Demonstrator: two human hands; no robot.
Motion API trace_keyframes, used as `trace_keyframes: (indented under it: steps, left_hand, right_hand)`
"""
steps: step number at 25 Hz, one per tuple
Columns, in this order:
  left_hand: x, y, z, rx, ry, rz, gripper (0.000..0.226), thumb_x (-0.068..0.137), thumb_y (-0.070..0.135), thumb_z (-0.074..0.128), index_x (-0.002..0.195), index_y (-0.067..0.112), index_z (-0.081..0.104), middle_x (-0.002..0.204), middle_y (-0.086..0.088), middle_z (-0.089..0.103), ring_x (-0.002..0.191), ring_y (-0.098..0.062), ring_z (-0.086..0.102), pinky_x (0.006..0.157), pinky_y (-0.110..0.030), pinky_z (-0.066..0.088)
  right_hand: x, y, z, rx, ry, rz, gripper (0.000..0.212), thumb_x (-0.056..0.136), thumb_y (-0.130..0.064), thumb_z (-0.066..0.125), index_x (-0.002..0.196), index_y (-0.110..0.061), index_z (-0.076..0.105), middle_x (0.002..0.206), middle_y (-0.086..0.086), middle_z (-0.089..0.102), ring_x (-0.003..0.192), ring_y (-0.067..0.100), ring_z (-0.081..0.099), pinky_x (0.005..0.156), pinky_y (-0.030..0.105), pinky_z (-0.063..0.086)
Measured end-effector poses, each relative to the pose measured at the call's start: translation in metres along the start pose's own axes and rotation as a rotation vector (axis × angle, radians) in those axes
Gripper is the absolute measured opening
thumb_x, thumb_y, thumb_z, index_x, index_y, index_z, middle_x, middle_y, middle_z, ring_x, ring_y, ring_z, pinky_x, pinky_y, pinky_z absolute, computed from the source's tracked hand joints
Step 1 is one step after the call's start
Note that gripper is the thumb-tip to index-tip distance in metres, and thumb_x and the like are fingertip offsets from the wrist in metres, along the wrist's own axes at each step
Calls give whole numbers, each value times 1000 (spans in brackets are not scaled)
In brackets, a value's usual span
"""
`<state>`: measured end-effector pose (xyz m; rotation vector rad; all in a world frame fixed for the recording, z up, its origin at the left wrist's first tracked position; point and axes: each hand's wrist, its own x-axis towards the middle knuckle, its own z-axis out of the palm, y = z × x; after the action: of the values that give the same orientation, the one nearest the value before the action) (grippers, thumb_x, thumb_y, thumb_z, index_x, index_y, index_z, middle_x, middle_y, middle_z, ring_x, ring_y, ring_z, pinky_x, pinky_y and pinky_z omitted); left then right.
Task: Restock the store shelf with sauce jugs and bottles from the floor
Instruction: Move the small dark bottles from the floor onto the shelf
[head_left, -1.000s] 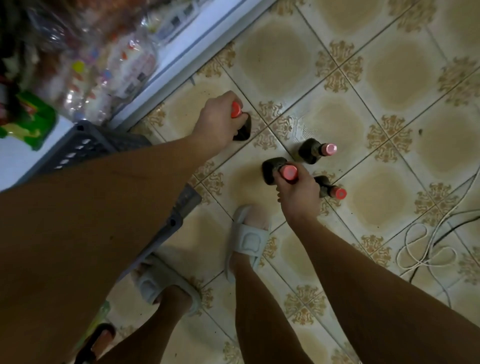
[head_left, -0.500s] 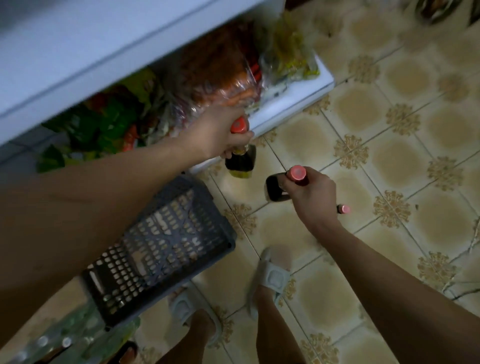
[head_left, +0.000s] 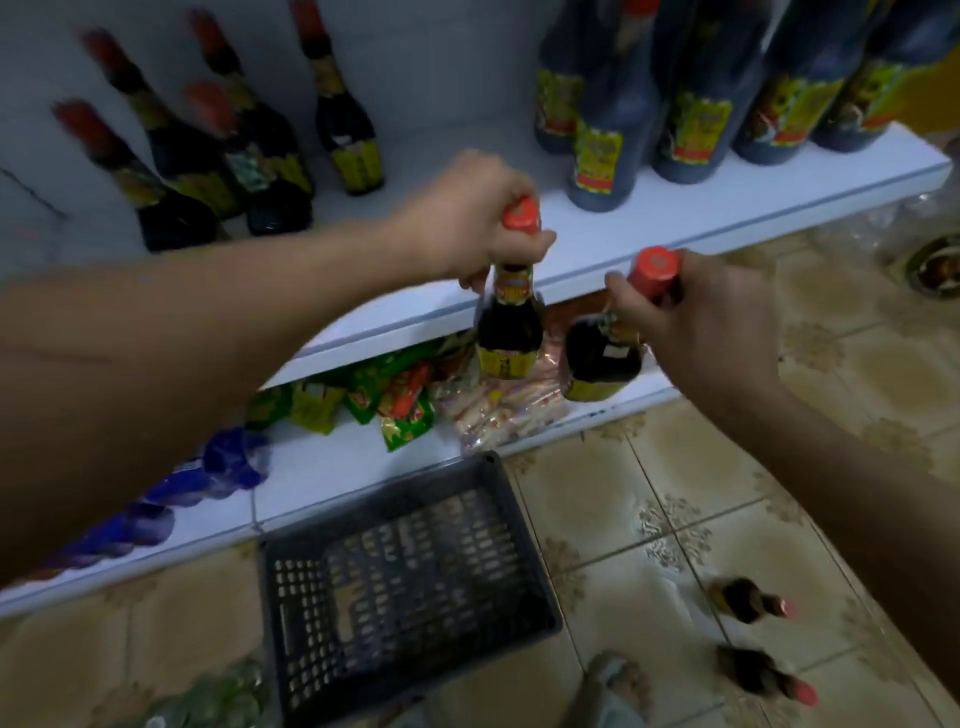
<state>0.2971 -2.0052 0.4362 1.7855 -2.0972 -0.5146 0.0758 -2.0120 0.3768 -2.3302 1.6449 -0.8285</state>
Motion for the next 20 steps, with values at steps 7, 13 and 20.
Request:
trace_keyframes:
  steps: [7, 13, 20]
  left_hand:
    - [10, -45, -71, -2, 233, -92, 37, 93, 27, 63, 64, 9, 50, 51, -4, 56, 36, -4, 59, 34, -15, 41]
    - [28, -94, -69, -6, 251, -278, 27, 94, 26, 61, 81, 4, 55, 62, -15, 62, 35, -8, 59, 33, -17, 44]
    - [51, -124, -74, 14, 249, -388, 27, 96, 28, 58, 84, 5, 53, 69, -9, 59, 44, -12, 60, 39, -21, 48]
  right_hand:
    - [87, -79, 9, 91, 26, -107, 47, 87, -56, 52, 74, -10, 56, 67, 10, 54, 70, 35, 55, 60, 36, 33]
    - [139, -106, 49, 128, -61, -74, 43, 84, -51, 58, 76, -9, 59, 77, 14, 59, 80, 37, 60, 66, 36, 40]
    - [169, -117, 77, 169, -129, -18, 42, 85, -52, 61, 79, -10, 55, 80, 12, 55, 75, 30, 52, 68, 37, 41]
